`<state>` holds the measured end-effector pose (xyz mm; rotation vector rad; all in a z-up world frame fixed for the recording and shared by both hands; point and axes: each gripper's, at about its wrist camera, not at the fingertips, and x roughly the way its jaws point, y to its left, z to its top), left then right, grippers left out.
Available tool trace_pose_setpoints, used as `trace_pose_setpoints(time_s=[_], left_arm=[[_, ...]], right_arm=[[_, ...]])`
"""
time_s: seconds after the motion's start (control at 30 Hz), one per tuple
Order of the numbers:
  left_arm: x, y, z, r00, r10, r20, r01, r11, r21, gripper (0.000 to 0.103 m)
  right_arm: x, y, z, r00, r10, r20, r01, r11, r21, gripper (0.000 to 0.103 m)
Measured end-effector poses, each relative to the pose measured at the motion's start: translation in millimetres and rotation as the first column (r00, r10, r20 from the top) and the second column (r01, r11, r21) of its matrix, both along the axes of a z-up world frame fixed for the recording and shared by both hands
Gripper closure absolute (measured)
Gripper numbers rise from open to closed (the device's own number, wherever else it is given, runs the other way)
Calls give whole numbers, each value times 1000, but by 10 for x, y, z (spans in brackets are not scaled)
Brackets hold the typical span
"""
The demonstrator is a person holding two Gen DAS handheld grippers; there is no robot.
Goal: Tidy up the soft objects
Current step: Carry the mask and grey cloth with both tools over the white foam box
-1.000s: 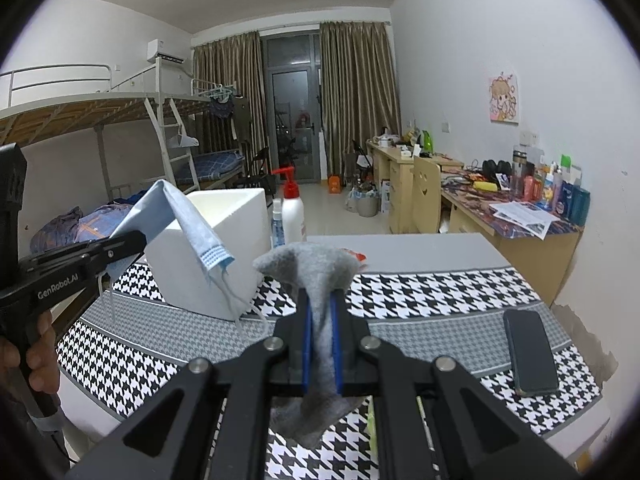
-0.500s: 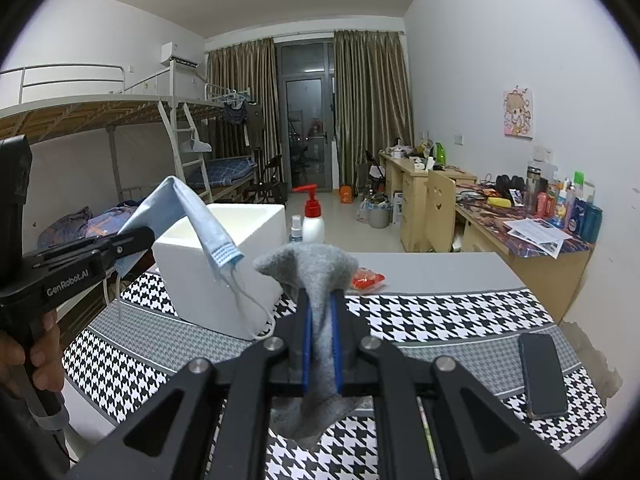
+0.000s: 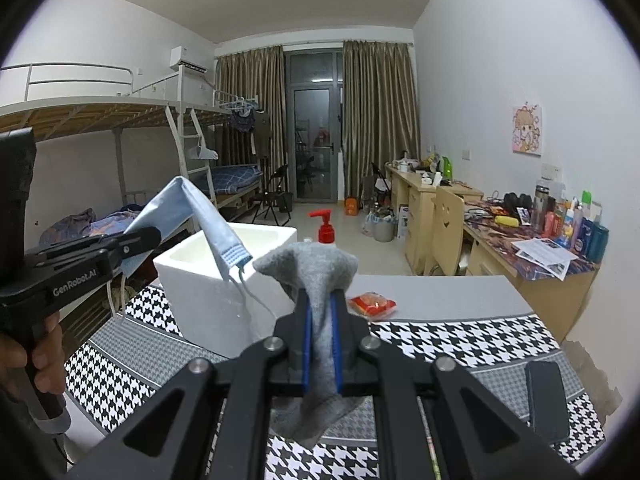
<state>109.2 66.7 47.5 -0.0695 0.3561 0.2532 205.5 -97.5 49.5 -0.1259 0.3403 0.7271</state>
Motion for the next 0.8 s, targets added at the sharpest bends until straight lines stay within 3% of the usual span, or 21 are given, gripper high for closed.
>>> trace_pose_setpoints(time_s=[0.8], left_arm=[[236,280,157,998,61,12,-61,998,19,97]], right_arm=[[153,365,231,999,22,26,-22,1000,-15,91]])
